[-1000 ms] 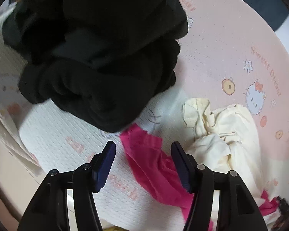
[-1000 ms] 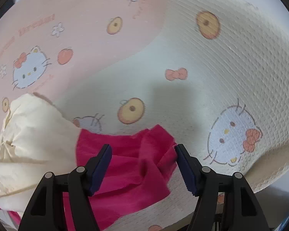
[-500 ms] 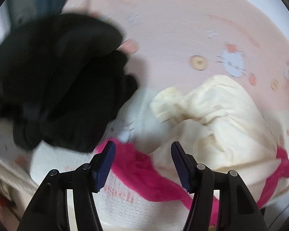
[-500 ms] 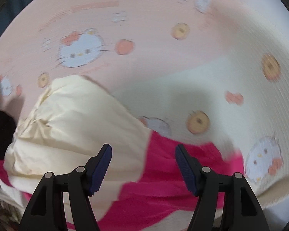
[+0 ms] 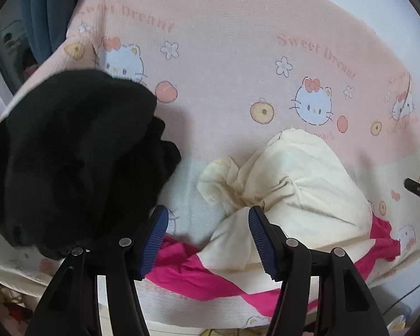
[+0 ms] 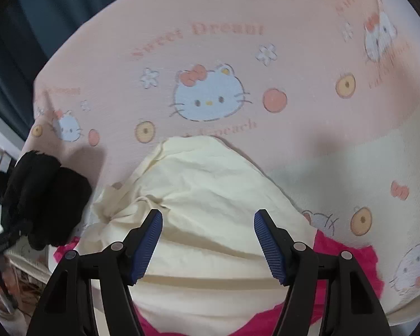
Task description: Fold clothes
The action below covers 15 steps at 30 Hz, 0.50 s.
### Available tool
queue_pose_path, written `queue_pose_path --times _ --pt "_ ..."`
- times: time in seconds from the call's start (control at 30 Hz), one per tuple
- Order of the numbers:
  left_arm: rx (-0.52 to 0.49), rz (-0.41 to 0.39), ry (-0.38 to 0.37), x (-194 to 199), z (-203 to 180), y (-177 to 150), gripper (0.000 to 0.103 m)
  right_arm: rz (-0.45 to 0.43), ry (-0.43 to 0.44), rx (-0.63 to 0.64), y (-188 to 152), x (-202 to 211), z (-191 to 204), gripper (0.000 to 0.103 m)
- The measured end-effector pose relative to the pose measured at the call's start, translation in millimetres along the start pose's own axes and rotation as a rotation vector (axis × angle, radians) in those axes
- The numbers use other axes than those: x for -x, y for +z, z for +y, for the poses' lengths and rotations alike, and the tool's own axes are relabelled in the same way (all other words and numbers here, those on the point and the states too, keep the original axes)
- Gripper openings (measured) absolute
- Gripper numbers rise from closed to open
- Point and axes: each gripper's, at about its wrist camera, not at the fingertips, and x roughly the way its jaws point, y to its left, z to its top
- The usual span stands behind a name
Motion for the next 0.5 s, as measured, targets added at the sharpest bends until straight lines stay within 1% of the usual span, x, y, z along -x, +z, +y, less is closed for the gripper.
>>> queue_pose_path --times 0.1,0.17,0.27,0.33,0.43,0.5 --pt "-0.083 0.065 -0.005 7 -10 23 0.057 0.044 0.011 0.030 10 19 13 0.067" --pt "-0.147 0.080 0.016 11 -21 36 0.057 0.079 -0.002 0.041 20 28 21 0.068" --pt "-0.201 0.110 0.046 4 -34 53 0.057 0.130 -0.032 0.047 40 30 32 0.072" --pt "-0.202 0.143 0.053 -9 -37 62 0.057 0.163 -0.045 0.026 54 23 37 0.072" --pt "-0.176 0.235 0.008 -41 -35 76 0.057 0.193 -0.007 -0.032 73 3 37 0.072" --pt "-0.152 0.297 -0.013 -67 -33 86 0.057 0.217 0.039 -0.066 88 -19 37 0.072"
